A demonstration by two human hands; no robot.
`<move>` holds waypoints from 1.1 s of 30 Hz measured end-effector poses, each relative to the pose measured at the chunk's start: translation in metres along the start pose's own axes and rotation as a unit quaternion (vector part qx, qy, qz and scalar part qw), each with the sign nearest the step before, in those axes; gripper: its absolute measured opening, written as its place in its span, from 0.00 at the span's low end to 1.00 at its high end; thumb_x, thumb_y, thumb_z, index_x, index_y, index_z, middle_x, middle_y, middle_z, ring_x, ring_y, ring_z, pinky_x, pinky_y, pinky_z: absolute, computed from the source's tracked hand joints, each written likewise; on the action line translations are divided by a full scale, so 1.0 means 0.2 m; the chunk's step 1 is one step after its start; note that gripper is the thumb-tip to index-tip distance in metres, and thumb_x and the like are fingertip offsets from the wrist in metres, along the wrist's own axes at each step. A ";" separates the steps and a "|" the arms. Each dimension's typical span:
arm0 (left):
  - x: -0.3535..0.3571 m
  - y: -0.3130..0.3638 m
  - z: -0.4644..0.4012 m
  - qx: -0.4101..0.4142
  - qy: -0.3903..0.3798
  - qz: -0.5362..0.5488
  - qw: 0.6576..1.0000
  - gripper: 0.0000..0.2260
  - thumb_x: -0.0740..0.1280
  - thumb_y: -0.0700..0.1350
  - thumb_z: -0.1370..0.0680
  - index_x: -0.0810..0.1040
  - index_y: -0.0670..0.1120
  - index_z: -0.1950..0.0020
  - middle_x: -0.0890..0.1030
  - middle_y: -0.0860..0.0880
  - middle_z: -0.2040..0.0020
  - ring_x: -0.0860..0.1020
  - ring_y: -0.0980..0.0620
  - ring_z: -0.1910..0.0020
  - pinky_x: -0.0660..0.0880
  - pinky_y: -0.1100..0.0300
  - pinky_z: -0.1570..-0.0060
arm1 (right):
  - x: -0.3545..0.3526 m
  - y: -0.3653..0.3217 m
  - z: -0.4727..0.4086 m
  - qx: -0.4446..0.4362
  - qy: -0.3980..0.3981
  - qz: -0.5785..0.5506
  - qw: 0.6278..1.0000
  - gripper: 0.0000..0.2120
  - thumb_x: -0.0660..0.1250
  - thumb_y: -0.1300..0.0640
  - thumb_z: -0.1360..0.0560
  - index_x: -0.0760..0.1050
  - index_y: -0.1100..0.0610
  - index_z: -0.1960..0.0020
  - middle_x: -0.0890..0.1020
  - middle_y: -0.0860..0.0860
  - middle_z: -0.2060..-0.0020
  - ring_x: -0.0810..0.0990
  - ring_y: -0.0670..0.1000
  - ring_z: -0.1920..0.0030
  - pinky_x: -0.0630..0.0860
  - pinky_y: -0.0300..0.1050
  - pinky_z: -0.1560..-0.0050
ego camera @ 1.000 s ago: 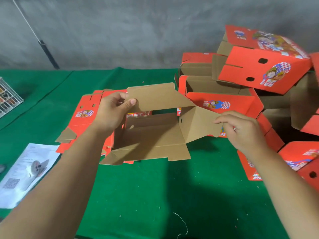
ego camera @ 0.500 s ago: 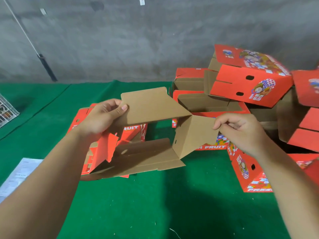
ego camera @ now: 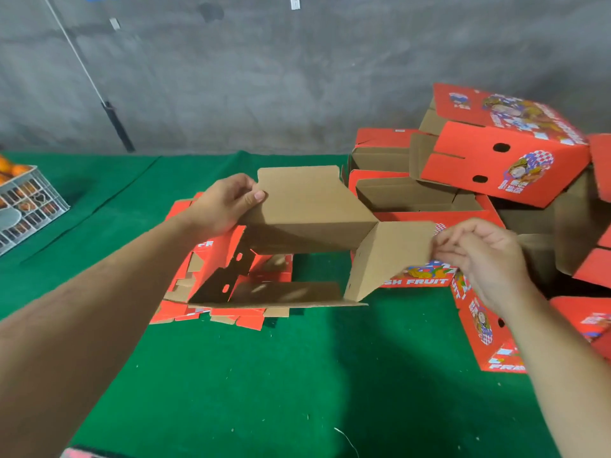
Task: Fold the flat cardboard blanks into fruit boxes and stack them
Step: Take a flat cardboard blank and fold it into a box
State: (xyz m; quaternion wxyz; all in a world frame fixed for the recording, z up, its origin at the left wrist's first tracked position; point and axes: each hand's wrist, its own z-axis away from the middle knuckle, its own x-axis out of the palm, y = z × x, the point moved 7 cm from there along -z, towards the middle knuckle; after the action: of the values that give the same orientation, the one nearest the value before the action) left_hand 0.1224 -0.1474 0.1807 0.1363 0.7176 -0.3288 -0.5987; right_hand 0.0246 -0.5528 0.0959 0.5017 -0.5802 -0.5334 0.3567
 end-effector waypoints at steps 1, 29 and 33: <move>0.01 0.00 0.00 0.000 -0.005 0.007 1.000 0.09 0.66 0.51 0.16 0.77 0.45 0.48 0.78 0.52 0.58 0.72 0.58 0.64 0.70 0.64 0.63 | -0.06 0.00 0.01 0.010 0.016 -0.040 0.999 0.20 0.56 0.73 0.23 0.79 0.54 0.64 0.85 0.56 0.62 0.87 0.58 0.58 0.84 0.48 0.55; 0.27 -0.01 0.15 0.029 -0.038 0.188 0.981 0.06 0.65 0.45 0.16 0.76 0.50 0.53 0.79 0.59 0.60 0.73 0.63 0.63 0.69 0.71 0.63 | 0.55 0.46 0.32 0.401 -0.080 0.119 0.905 0.23 0.71 0.57 0.21 0.66 0.48 0.30 0.78 0.50 0.41 0.87 0.53 0.58 0.86 0.50 0.58; 0.20 -0.08 0.15 0.025 0.032 0.136 0.990 0.06 0.66 0.45 0.16 0.78 0.51 0.52 0.80 0.56 0.56 0.75 0.66 0.61 0.70 0.70 0.59 | 0.46 0.45 0.30 0.362 -0.061 0.196 0.909 0.20 0.63 0.61 0.20 0.67 0.56 0.28 0.77 0.55 0.34 0.87 0.55 0.57 0.85 0.45 0.59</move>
State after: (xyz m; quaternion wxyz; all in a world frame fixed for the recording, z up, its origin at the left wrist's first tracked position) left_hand 0.1017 -0.1547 0.1325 0.2094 0.6884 -0.4333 -0.5427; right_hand 0.0075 -0.4453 0.0057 0.5638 -0.4288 -0.2722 0.6512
